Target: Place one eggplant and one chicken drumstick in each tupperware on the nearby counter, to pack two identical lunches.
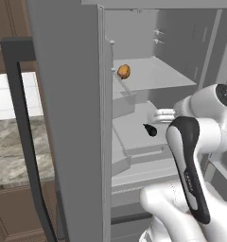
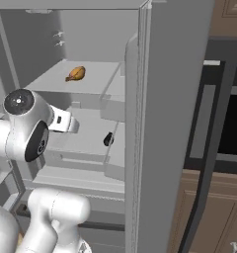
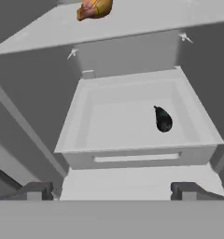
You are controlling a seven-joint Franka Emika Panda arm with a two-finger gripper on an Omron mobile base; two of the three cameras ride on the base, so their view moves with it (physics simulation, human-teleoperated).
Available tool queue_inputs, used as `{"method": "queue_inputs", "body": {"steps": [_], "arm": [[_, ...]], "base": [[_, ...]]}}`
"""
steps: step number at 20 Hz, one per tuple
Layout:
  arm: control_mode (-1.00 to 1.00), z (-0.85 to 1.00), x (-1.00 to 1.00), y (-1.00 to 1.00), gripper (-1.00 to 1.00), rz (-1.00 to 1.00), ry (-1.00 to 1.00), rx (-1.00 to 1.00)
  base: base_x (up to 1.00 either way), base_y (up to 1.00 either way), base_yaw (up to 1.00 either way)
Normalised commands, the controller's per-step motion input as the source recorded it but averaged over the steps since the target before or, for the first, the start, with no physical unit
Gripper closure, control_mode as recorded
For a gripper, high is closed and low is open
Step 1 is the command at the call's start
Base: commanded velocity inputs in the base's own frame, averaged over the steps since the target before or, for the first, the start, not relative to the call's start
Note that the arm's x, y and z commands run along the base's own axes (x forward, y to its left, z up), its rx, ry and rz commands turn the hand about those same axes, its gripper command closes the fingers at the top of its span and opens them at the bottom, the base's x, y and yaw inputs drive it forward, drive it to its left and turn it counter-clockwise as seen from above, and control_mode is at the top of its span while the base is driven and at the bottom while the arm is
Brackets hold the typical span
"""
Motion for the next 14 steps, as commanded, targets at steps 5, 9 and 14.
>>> {"method": "queue_inputs", "body": {"steps": [5, 9, 14], "arm": [[-1.0, 0.7, 0.14, 0.12, -1.0, 0.0, -0.15, 0.12], [-1.0, 0.58, 0.2, 0.18, -1.0, -0.03, -0.06, 0.0], [-1.0, 0.48, 0.12, 0.03, -1.0, -0.07, 0.0, -0.02]], "base": [[0.0, 0.0, 0.0], [0.0, 0.0, 0.0], [0.0, 0.0, 0.0]]}}
